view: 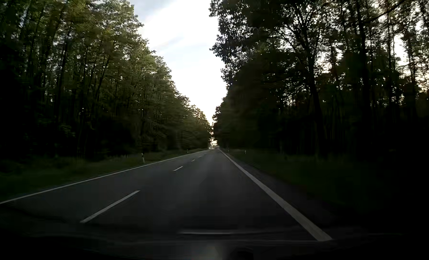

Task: Follow the waypoints while adhering to traffic rules and regulations

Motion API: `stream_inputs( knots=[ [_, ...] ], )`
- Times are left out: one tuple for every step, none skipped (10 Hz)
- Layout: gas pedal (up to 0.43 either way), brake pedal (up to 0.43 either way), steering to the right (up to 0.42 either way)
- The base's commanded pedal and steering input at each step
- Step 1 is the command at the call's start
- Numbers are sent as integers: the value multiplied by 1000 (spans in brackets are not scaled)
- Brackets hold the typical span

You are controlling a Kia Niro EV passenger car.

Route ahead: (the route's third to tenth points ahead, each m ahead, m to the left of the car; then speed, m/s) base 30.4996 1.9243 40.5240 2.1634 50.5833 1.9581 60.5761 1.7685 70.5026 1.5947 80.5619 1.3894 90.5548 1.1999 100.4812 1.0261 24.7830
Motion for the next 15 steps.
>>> stream_inputs(
  knots=[
    [59, 0, -1],
    [59, 0, 0],
    [59, 0, 0],
    [59, 0, 0],
    [59, 0, 0],
    [59, 0, 0],
    [59, 0, 0],
    [59, 0, 0],
    [59, 0, 0],
    [59, 0, 0],
    [59, 0, 0],
    [59, 0, 0],
    [59, 0, 0],
    [59, 0, 0],
    [59, 0, 0]
  ],
)
